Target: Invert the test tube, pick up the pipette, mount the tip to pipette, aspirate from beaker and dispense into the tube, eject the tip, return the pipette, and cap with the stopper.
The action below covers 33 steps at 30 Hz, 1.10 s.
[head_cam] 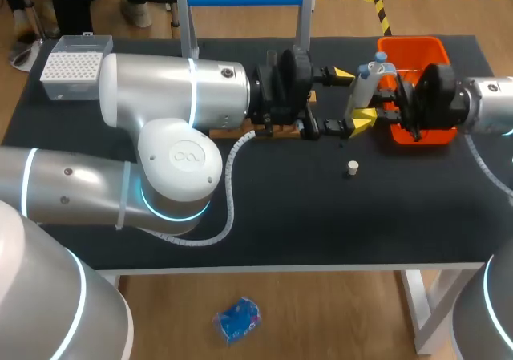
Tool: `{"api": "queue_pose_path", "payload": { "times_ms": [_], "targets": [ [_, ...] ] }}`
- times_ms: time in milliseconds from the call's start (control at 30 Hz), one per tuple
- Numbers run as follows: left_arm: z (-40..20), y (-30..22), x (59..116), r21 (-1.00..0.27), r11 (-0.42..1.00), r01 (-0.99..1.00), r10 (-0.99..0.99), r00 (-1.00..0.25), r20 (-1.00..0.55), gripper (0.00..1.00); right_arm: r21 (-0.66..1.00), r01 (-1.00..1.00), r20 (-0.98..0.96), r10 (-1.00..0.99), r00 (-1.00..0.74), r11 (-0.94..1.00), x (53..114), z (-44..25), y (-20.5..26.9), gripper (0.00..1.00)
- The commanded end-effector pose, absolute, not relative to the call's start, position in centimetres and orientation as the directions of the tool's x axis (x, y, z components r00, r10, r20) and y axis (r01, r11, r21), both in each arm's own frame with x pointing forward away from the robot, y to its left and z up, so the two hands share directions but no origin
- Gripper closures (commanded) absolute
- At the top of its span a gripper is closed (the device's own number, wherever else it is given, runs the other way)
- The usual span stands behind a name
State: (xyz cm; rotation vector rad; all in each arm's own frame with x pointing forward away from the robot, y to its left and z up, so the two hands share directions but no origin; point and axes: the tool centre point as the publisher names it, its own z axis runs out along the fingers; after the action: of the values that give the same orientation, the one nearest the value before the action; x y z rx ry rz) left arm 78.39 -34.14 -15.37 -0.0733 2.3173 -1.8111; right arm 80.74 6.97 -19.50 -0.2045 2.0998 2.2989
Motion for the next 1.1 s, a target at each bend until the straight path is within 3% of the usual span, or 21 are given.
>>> {"api": "queue_pose_path", "payload": {
  "times_ms": [33,400,433,467,500,600,700,1100],
  "targets": [
    [-15.7,-34.0,78.5,-0.975,0.199,0.094,-0.158,-0.979,-0.127,0.00,0.991,-0.097,-0.105,-0.075,-0.992,-0.096,80.3,-20.0,7.6,1.00],
    [-15.7,-34.0,78.5,-0.975,0.199,0.094,-0.158,-0.979,-0.127,0.00,0.991,-0.096,-0.106,-0.107,-0.989,-0.094,80.1,-20.0,9.1,1.00],
    [-15.7,-34.0,78.5,-0.975,0.199,0.094,-0.158,-0.979,-0.127,0.10,0.991,-0.098,-0.108,-0.107,-0.988,-0.095,80.1,-20.0,9.2,1.00],
    [-15.7,-34.0,78.5,-0.975,0.199,0.094,-0.158,-0.979,-0.127,0.11,0.991,-0.098,-0.108,-0.107,-0.988,-0.095,80.2,-20.0,9.2,1.00],
    [-15.7,-34.0,78.5,-0.975,0.199,0.094,-0.158,-0.979,-0.127,0.05,0.991,-0.100,-0.110,-0.108,-0.988,-0.095,80.2,-20.0,9.3,1.00],
    [-15.7,-34.0,78.5,-0.975,0.199,0.094,-0.158,-0.979,-0.127,0.00,0.990,-0.100,-0.110,-0.107,-0.988,-0.096,80.3,-20.0,9.5,1.00],
    [-15.7,-34.0,78.5,-0.975,0.199,0.094,-0.158,-0.979,-0.127,0.04,0.990,-0.099,-0.109,-0.105,-0.988,-0.101,80.2,-20.0,9.6,1.00],
    [-15.7,-34.0,78.5,-0.975,0.199,0.094,-0.158,-0.979,-0.127,0.00,0.987,-0.086,-0.097,-0.078,-0.992,-0.137,80.0,-19.9,9.8,1.00]
  ]
}}
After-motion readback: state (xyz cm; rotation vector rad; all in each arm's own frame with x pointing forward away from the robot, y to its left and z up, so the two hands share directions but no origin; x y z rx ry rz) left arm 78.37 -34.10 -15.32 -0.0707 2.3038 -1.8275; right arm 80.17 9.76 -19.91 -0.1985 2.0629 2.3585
